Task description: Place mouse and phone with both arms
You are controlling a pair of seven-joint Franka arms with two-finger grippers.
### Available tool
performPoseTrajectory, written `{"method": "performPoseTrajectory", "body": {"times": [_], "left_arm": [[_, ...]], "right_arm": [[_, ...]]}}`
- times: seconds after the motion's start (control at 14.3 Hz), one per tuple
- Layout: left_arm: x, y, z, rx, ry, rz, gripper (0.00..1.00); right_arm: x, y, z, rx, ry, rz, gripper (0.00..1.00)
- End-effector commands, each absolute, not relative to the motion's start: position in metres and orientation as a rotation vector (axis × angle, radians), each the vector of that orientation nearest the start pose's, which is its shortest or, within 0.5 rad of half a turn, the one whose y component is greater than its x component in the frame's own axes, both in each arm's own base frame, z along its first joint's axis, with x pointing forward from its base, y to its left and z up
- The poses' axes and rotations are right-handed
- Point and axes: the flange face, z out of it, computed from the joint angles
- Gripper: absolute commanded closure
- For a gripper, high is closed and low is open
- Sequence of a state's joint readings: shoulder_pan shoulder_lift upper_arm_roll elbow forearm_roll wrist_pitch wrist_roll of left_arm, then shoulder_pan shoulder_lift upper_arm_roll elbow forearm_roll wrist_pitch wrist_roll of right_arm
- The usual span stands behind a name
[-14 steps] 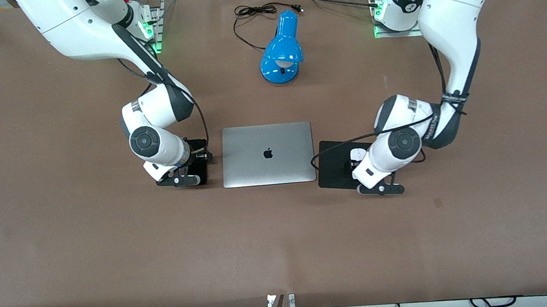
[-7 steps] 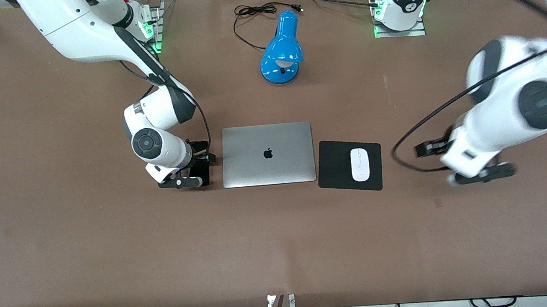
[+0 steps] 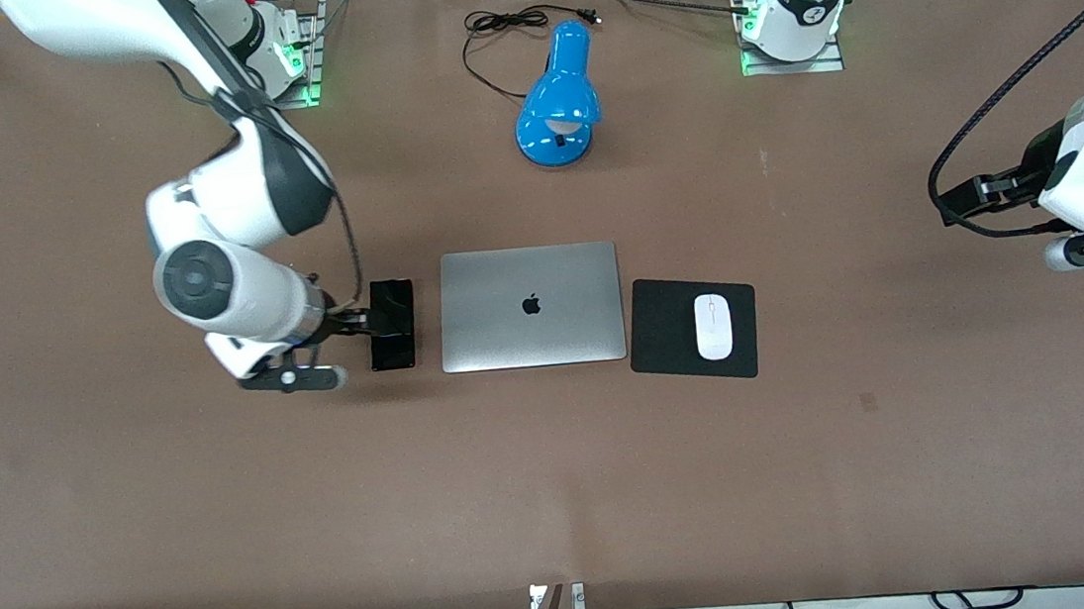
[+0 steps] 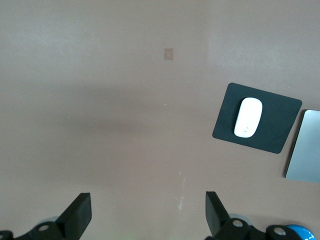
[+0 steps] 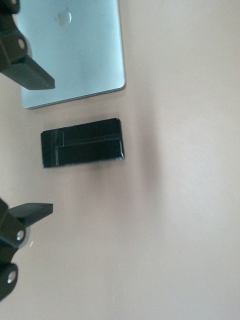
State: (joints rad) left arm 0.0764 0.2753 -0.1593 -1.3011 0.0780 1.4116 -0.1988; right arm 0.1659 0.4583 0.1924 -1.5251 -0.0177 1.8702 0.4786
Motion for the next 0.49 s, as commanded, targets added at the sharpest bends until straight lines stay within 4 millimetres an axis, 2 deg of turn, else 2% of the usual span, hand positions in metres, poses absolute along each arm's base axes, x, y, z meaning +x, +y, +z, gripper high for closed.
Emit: {"method": "performPoseTrajectory", "body": {"times": [0.0, 0.07, 0.14, 0.21, 0.28, 0.35, 0.42], "left_arm": [[0.580, -0.018, 0.573, -3.064, -0.157, 0.202, 0.00], [0.567, -0.016, 0.567, -3.061, -0.162, 0.149, 0.00], [0.553, -0.024, 0.568, -3.057, -0.145, 0.108, 0.00], [0.552, -0.026, 0.570, -3.056, -0.140, 0.095, 0.00], [0.553, -0.031, 0.576, -3.047, -0.125, 0.080, 0.00], [0.558, -0.033, 0.574, -3.048, -0.120, 0.080, 0.00], [0.565, -0.019, 0.582, -3.045, -0.151, 0.051, 0.00]], "right_arm": [[0.667, 0.166, 0.442, -3.093, 0.281, 0.181, 0.00], [0.671, 0.151, 0.454, -3.088, 0.269, 0.167, 0.00], [0.673, 0.137, 0.473, -3.085, 0.259, 0.130, 0.00], [0.675, 0.124, 0.482, -3.084, 0.263, 0.107, 0.00], [0.676, 0.102, 0.492, -3.080, 0.281, 0.082, 0.00], [0.674, 0.086, 0.510, -3.082, 0.272, 0.039, 0.00], [0.669, 0.064, 0.536, -3.091, 0.261, -0.025, 0.00]]}}
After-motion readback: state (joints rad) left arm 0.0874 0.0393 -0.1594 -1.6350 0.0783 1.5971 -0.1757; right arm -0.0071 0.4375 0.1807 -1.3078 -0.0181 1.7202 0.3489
